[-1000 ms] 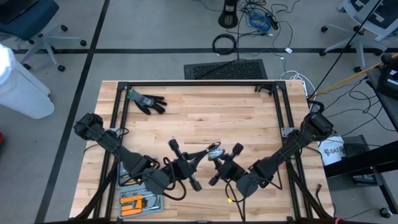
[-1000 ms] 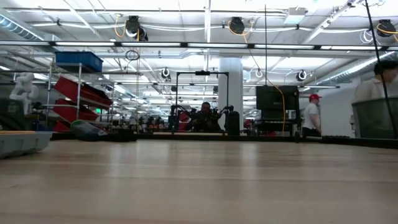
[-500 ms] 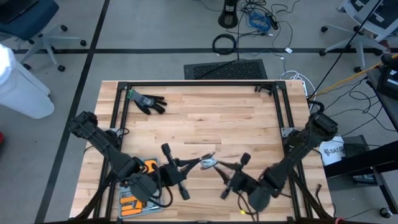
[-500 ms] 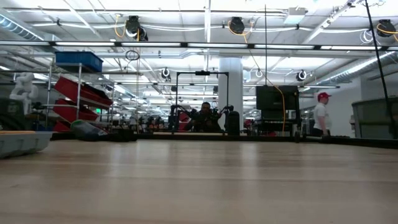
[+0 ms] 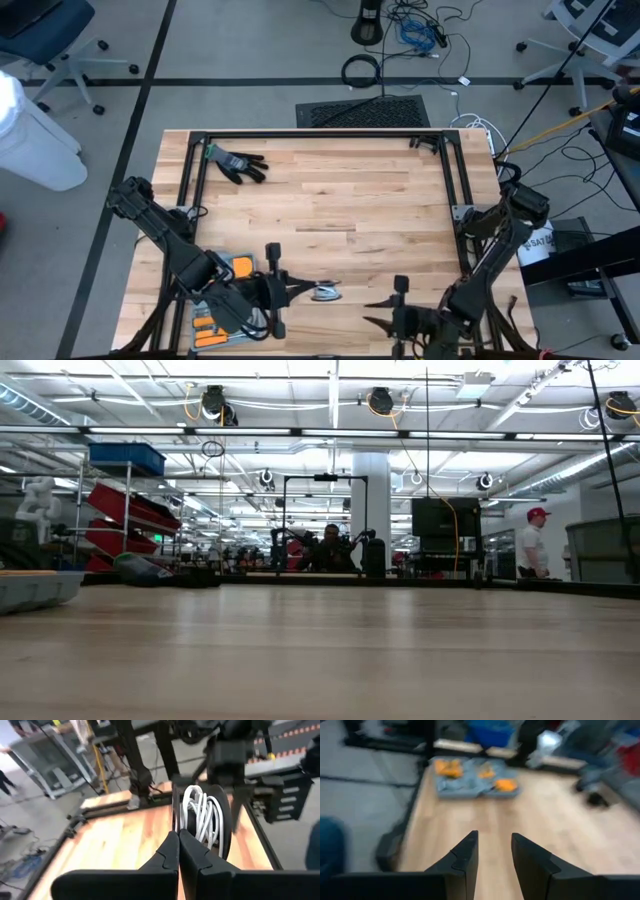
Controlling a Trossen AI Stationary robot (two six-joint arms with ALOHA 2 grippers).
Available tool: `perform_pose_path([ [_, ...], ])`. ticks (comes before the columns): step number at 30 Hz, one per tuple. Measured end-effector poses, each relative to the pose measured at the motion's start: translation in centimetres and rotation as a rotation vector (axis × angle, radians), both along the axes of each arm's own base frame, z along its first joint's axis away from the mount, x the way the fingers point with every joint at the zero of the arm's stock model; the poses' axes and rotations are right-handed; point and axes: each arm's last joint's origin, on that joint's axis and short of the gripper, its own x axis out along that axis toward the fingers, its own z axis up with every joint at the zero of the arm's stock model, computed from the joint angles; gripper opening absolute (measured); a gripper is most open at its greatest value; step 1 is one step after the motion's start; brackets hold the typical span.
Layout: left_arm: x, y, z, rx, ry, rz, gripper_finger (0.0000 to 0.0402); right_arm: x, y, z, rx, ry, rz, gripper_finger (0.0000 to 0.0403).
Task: Coil cords
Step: Coil the white cable wire into the spool
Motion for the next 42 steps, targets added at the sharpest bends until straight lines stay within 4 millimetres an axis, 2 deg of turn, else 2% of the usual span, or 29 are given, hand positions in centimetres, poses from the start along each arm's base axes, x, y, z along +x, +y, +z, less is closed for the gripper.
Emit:
perform_pose_path([
  [4, -0.3, -0.3, -0.4, -0.031, 0.040, -0.041, 0.0000, -0.4, -0.3, 0.8, -0.114, -0.097, -0.110, 0.0103],
  [9, -0.5, -0.7, -0.4, -0.053, 0.054, -0.098, 0.0000, 0.1, -1.4, 3.2, -0.171, -0.164, -0.166, 0.0103],
  [12, -0.4, -0.6, -0.4, -0.036, 0.059, -0.113, 0.0000, 0.9, -1.9, 4.3, -0.204, -0.172, -0.120, 0.0103],
  [18, -0.1, -0.9, -1.0, 0.011, 0.075, -0.130, 0.0000, 3.1, -3.0, 6.4, -0.211, -0.237, 0.084, 0.0103],
  [21, 0.2, -1.1, -1.3, 0.038, 0.083, -0.135, 0.0000, 4.0, -3.8, 7.1, -0.198, -0.273, 0.116, 0.0103],
  [29, 0.4, -1.3, -1.8, 0.047, 0.093, -0.133, 0.0000, 5.5, -5.4, 7.2, -0.170, -0.264, 0.191, 0.0103],
  [37, 0.4, -1.3, -1.8, 0.043, 0.091, -0.127, 0.0000, 5.8, -5.8, 6.8, -0.177, -0.235, 0.199, 0.0102],
  [42, 0.5, -1.3, -1.7, 0.038, 0.084, -0.126, 0.0000, 5.9, -5.9, 6.8, -0.183, -0.227, 0.199, 0.0072],
])
